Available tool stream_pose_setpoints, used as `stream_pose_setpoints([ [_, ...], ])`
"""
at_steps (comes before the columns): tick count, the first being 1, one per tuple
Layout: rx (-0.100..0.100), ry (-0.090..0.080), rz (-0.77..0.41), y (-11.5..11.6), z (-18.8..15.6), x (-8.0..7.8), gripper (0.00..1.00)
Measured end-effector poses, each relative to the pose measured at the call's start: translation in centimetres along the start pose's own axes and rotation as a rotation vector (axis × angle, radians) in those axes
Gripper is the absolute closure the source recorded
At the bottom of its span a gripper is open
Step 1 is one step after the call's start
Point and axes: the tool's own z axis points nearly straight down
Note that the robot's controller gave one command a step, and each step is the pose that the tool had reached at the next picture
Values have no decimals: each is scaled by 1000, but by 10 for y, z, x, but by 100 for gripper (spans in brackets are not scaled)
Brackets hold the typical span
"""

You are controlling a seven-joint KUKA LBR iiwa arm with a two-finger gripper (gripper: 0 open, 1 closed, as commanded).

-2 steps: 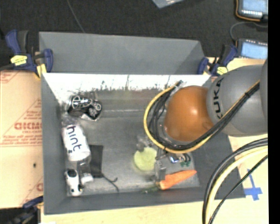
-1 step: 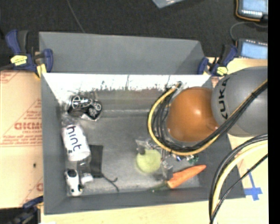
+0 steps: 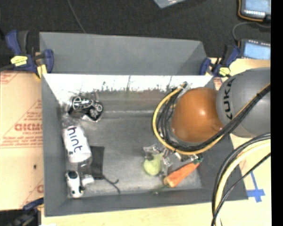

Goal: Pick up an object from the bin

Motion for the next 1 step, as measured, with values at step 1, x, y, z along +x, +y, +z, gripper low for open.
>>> stream_pose_setpoints([
  [1,0,0,1,0,0,0,100],
])
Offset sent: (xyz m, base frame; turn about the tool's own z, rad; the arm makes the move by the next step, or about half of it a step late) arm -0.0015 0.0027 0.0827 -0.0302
